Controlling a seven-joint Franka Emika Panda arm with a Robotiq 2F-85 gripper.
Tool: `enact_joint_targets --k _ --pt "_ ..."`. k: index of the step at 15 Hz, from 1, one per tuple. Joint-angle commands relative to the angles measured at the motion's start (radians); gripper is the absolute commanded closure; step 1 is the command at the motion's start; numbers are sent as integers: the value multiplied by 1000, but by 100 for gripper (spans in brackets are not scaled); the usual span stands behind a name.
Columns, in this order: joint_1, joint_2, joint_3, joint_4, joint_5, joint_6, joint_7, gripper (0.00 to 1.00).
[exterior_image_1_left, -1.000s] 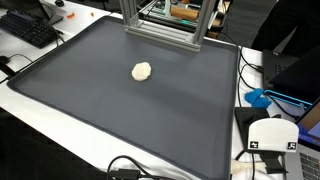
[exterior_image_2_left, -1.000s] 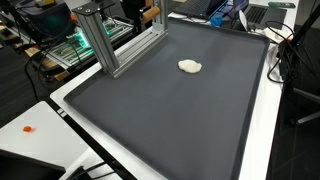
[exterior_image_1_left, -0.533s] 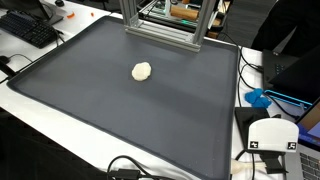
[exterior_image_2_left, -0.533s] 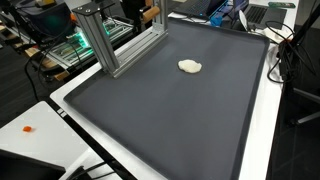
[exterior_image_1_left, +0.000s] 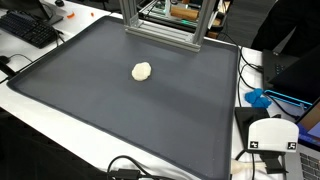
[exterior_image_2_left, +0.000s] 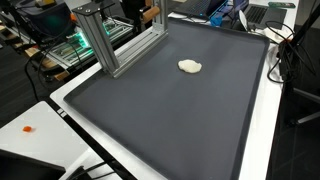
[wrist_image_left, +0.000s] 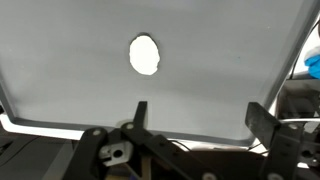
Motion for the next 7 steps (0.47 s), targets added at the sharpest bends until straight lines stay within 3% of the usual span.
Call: enact_joint_targets --k 1,7 --pt "-5 5 2 -2 -12 8 24 0" --pt "-6 12 2 5 -15 9 29 0"
